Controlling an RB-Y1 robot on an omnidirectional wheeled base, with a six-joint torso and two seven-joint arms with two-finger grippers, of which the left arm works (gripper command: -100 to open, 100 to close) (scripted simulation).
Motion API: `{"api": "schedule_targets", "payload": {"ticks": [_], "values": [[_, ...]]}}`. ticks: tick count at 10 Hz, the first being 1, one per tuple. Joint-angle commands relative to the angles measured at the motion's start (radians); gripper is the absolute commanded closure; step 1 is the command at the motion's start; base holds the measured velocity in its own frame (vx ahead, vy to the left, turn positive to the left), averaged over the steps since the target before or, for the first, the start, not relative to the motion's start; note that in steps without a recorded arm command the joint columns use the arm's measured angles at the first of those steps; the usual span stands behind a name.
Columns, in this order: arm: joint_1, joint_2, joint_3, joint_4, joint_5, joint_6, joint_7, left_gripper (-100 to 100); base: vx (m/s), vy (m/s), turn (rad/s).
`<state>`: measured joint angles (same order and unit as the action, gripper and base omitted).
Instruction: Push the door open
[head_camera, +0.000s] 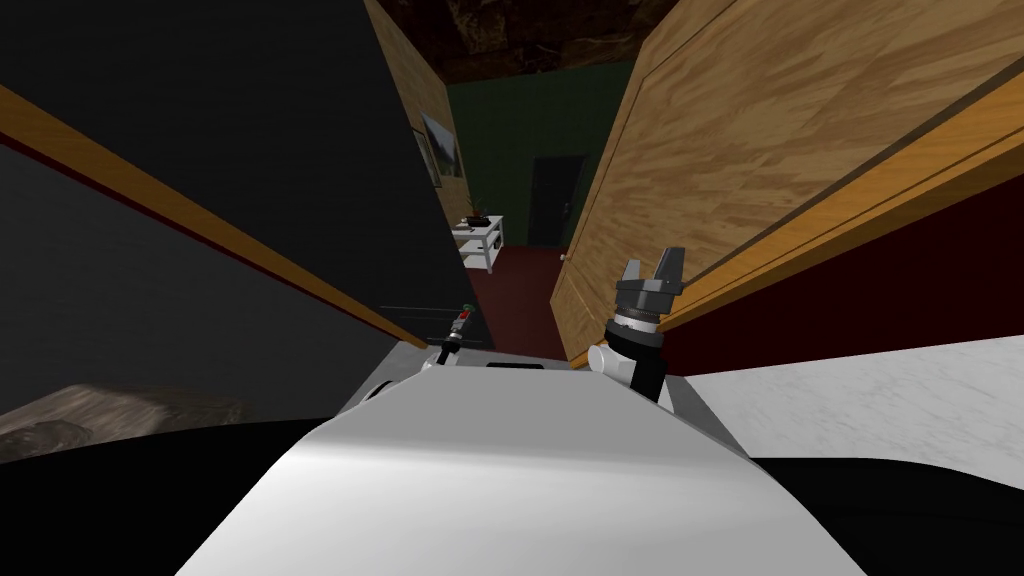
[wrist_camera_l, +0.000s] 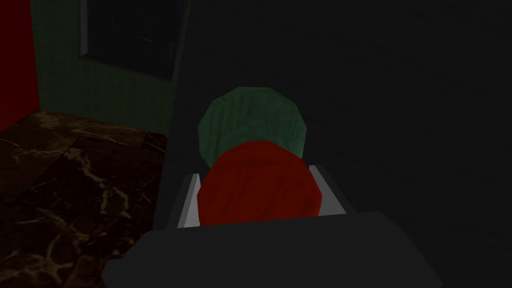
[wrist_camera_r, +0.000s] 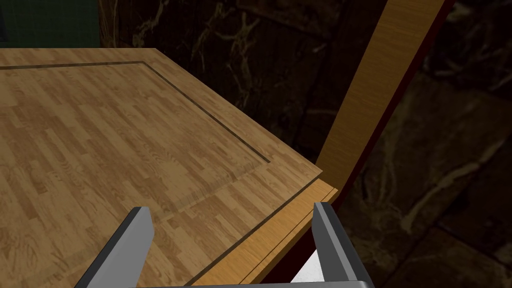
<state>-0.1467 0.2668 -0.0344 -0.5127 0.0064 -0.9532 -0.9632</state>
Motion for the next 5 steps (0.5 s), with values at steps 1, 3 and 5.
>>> {"api": "schedule_targets", "payload": {"ticks": [1,3,5], "values": [[-0.009,0.001,0.013,0.006,0.014,-0.009,0.05,100,0.041,0.009,-0.028],[-0.009,0.001,0.013,0.006,0.014,-0.009,0.055,100,0.016,0.003,-0.009],[-0.009,0.001,0.013,0.006,0.014,-0.009,0.055,100,0.0,0.0,0.0]]}}
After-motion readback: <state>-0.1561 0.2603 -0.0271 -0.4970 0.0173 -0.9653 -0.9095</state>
